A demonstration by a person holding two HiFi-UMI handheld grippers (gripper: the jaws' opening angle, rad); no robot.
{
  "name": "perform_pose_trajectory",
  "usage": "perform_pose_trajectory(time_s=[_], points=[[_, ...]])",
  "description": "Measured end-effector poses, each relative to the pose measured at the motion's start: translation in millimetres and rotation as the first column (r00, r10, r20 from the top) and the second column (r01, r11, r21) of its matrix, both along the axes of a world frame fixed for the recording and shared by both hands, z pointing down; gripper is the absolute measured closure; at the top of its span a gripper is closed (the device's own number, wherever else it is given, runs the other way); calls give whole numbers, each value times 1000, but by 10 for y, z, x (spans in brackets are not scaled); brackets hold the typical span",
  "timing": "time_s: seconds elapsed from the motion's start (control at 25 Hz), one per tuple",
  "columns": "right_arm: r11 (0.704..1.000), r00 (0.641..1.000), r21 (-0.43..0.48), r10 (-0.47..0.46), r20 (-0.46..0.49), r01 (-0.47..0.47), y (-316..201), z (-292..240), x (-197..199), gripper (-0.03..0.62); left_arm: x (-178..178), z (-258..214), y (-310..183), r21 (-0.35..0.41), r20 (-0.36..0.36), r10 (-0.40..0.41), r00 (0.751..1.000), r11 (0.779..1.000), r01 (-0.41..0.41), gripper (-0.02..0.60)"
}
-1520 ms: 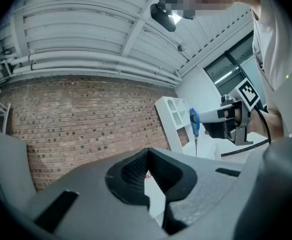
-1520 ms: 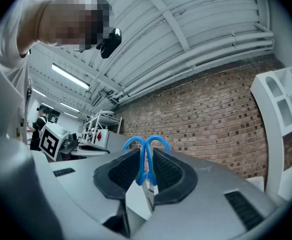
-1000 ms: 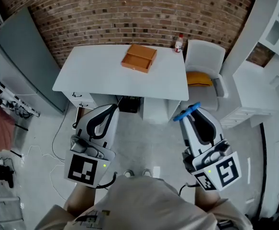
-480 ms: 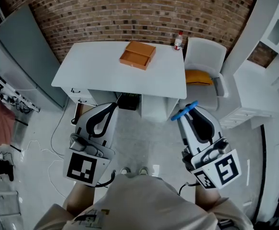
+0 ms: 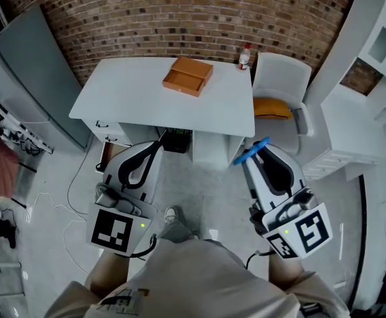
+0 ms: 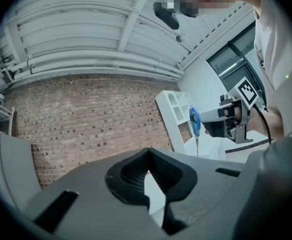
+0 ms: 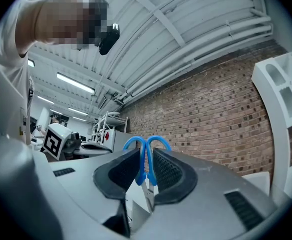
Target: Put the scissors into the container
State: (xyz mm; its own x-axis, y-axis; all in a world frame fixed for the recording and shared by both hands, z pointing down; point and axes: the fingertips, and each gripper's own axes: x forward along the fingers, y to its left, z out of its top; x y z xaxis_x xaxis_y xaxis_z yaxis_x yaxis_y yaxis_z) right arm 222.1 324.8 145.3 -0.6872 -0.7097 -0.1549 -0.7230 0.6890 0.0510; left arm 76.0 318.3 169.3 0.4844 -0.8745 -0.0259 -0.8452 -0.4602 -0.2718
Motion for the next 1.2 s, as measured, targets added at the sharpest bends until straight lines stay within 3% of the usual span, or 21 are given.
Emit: perform_pose_trajectory(time_s=[0.48,1.0,1.2], points=[[1000,1000,17,-16,-10,16,-255,230,-160,513,-128,225,-254,18,7,-7,1000,1000,7,574],[1000,1000,12,-4,-22,4,-1146,377,-469,513,-485,354,-1114,16,5,-8,1000,1000,8,574],[1000,999,-19,12,-37,-13,-1644,432,-641,513,-650,363,-1573,10,35,10,999,1000,-11,574]])
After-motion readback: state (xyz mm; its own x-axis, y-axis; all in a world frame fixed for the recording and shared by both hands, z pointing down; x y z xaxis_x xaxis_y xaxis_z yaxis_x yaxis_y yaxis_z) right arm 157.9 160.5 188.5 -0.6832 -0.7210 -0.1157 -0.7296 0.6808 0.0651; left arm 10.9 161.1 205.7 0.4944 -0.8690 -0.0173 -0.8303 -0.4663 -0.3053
